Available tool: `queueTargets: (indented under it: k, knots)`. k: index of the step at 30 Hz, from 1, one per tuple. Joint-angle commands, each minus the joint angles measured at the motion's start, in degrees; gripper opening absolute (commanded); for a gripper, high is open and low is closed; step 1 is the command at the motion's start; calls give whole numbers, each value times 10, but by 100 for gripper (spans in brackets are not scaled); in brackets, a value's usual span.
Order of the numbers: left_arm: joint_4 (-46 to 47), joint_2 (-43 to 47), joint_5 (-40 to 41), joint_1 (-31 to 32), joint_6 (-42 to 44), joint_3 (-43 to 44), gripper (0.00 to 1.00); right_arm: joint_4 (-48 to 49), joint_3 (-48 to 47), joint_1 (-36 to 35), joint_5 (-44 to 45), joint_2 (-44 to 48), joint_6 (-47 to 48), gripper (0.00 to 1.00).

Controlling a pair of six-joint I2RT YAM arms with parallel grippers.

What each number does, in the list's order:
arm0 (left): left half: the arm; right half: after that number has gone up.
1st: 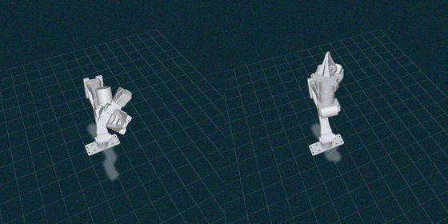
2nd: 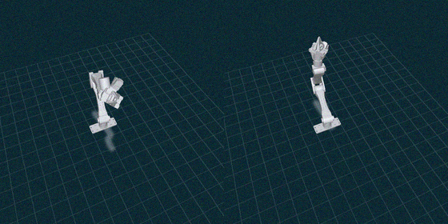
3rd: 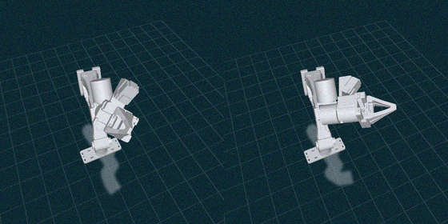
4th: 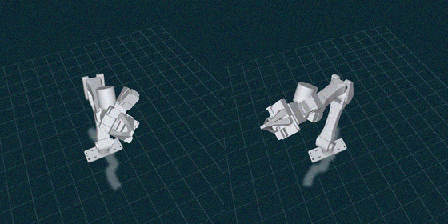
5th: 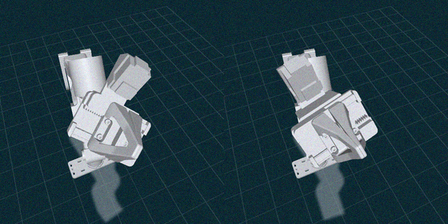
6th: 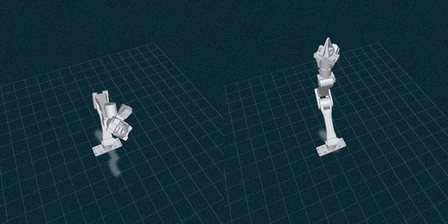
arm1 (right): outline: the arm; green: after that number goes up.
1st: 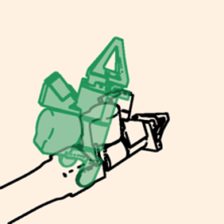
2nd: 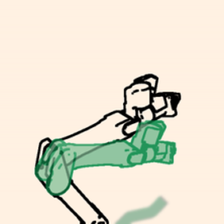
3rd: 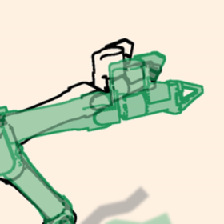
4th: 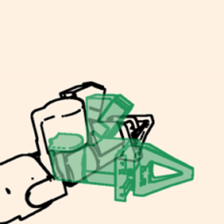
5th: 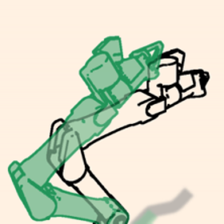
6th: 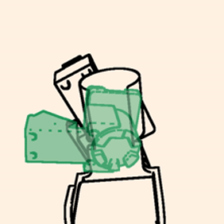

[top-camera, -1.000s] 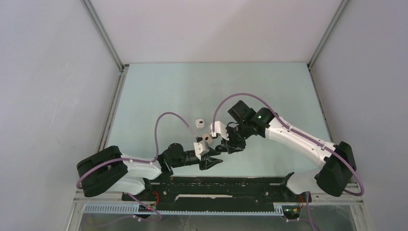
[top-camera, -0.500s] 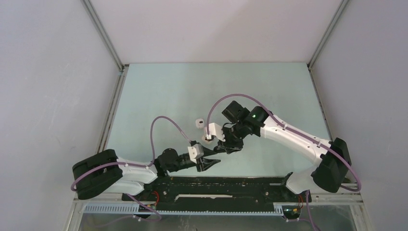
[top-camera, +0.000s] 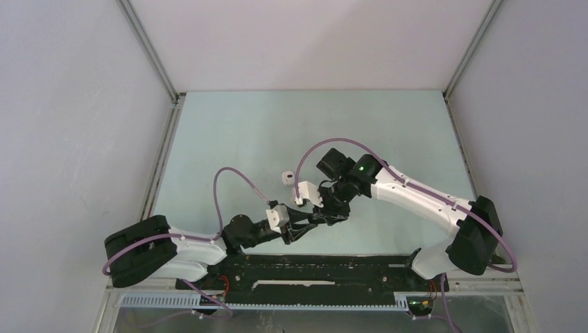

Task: Insert the wireless bluetooth earbuds into the charging case
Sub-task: Pass from the right arm to the left, then pass from the left arm to the right

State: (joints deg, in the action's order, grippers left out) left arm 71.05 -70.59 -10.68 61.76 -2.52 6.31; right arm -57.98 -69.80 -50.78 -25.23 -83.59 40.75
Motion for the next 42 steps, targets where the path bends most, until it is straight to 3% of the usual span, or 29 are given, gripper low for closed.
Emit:
queueTargets:
  k: [1,5,8,10,17,26,35,42]
  knots:
    - [14,-8,-7,3,2,7,36,3,-22,-3,-7,-1,-3,5]
    - [-10,-15,-13,3,4,18,23,6,-22,-3,-4,4,-8,10]
    - [-7,-14,-13,3,4,17,16,12,-22,16,-34,17,-21,32]
    - [1,-12,-13,3,3,13,13,13,-22,42,-91,31,-23,42]
    - [78,-21,-11,2,-25,-6,11,14,-19,140,-267,57,-29,45]
    - [202,-64,-42,-30,-106,-27,10,23,11,131,-274,40,-28,58]
    - [202,-59,-44,-37,-114,-29,10,54,15,106,-241,18,-60,59]
    - [201,-61,-44,-38,-113,-28,12,71,16,95,-206,11,-70,28]
